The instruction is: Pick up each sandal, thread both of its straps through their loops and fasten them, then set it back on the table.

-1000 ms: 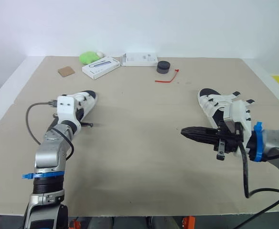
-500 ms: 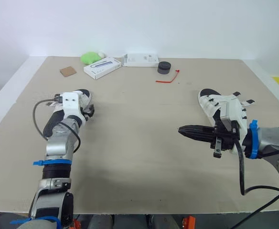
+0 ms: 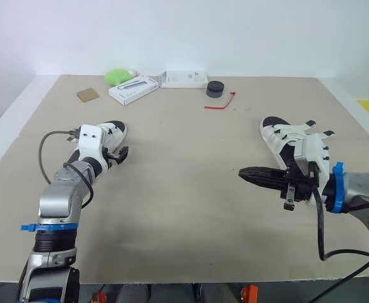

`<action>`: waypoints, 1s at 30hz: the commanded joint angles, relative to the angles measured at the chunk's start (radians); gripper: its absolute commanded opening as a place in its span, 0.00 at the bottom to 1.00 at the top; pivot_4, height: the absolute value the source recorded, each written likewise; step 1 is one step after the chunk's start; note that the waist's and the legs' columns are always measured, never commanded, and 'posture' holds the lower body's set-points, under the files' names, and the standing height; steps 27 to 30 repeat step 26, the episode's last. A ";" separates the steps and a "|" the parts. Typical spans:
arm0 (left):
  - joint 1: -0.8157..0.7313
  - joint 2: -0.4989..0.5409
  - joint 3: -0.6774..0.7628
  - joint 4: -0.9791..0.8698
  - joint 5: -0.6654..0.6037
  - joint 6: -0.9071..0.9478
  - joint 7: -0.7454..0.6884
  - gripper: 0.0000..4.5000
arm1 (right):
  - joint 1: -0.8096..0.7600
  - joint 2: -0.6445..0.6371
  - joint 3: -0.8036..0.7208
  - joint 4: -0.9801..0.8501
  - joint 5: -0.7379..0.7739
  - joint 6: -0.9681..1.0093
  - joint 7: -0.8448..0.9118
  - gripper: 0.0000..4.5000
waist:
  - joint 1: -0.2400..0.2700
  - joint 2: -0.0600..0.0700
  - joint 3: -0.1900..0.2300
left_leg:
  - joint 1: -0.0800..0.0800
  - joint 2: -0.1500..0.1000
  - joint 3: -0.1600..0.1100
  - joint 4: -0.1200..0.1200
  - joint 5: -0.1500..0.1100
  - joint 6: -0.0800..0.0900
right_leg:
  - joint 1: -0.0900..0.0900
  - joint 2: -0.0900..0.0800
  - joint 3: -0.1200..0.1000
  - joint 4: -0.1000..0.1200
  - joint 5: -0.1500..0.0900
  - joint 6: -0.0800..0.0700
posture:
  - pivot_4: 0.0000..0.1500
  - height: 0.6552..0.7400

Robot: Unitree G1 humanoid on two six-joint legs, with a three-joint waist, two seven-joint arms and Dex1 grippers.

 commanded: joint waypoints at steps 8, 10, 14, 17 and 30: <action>0.257 0.086 0.201 -0.488 -0.356 0.190 -0.254 0.98 | -0.076 -0.012 0.008 0.063 -0.017 -0.030 0.056 0.00 | 0.003 -0.001 0.000 | -0.001 -0.001 0.001 0.000 0.000 0.000 | -0.001 -0.002 0.000 0.000 0.000 0.000 | 1.00 1.00; 0.374 0.135 0.252 -0.547 -0.447 0.137 -0.405 0.98 | -0.079 -0.010 0.005 0.074 -0.017 -0.029 0.061 0.00 | 0.001 -0.001 0.000 | -0.001 0.000 0.002 -0.002 0.000 -0.001 | -0.002 -0.002 0.000 0.000 0.000 -0.002 | 1.00 1.00; 0.476 0.157 0.409 -0.506 -0.624 0.100 -0.501 0.98 | -0.024 0.015 -0.031 0.064 0.000 -0.008 0.029 0.00 | 0.008 0.000 0.000 | 0.002 0.002 0.002 -0.005 0.000 0.000 | -0.002 -0.001 -0.001 0.000 -0.002 -0.007 | 1.00 1.00; 0.522 0.176 0.498 -0.461 -0.701 0.160 -0.442 0.98 | 0.073 0.034 -0.054 0.029 -0.010 -0.013 0.011 0.00 | 0.015 -0.001 0.000 | 0.001 0.003 0.002 -0.005 0.001 0.002 | -0.001 -0.001 -0.005 0.001 -0.005 -0.011 | 1.00 1.00; 0.691 0.297 0.551 -0.393 -0.699 0.125 -0.506 0.98 | 0.274 0.050 -0.178 -0.014 -0.001 -0.007 -0.024 0.00 | 0.014 -0.002 0.000 | 0.002 0.002 0.011 -0.004 0.001 0.002 | -0.003 -0.007 -0.001 0.000 -0.005 -0.010 | 1.00 1.00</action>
